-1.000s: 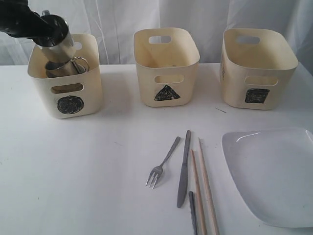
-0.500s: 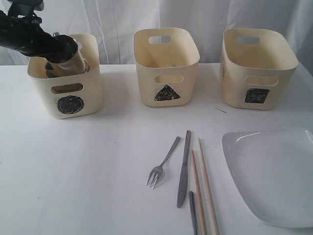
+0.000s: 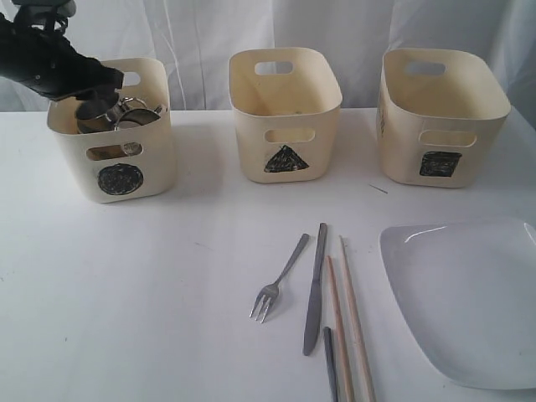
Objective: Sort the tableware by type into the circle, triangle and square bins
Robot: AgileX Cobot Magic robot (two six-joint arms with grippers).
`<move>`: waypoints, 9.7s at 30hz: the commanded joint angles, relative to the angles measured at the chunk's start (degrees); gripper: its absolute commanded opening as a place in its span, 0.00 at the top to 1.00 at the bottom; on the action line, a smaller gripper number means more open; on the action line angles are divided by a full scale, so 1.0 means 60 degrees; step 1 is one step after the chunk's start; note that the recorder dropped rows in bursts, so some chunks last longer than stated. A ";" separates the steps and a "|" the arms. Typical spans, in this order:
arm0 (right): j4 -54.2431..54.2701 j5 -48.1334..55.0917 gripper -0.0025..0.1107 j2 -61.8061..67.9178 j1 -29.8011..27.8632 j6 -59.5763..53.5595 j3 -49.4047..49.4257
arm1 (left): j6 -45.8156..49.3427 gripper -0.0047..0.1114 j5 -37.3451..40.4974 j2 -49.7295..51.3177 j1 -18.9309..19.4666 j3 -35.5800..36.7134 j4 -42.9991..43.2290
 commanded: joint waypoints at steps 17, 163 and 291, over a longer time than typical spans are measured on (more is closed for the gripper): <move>0.0007 -0.0071 0.98 -0.0029 0.0027 -0.0034 0.0047 | 0.0235 0.56 -0.0997 -0.6538 -0.0037 0.4830 -0.0139; 0.0007 -0.0075 0.98 -0.0029 0.0027 -0.0011 0.0047 | -0.3677 0.96 -0.0848 -1.7370 -0.0020 1.4519 0.4116; -0.0183 0.4776 0.57 1.9963 0.4960 0.7730 -1.2991 | -0.3677 0.96 -0.0848 -1.7370 -0.0020 1.4519 0.4116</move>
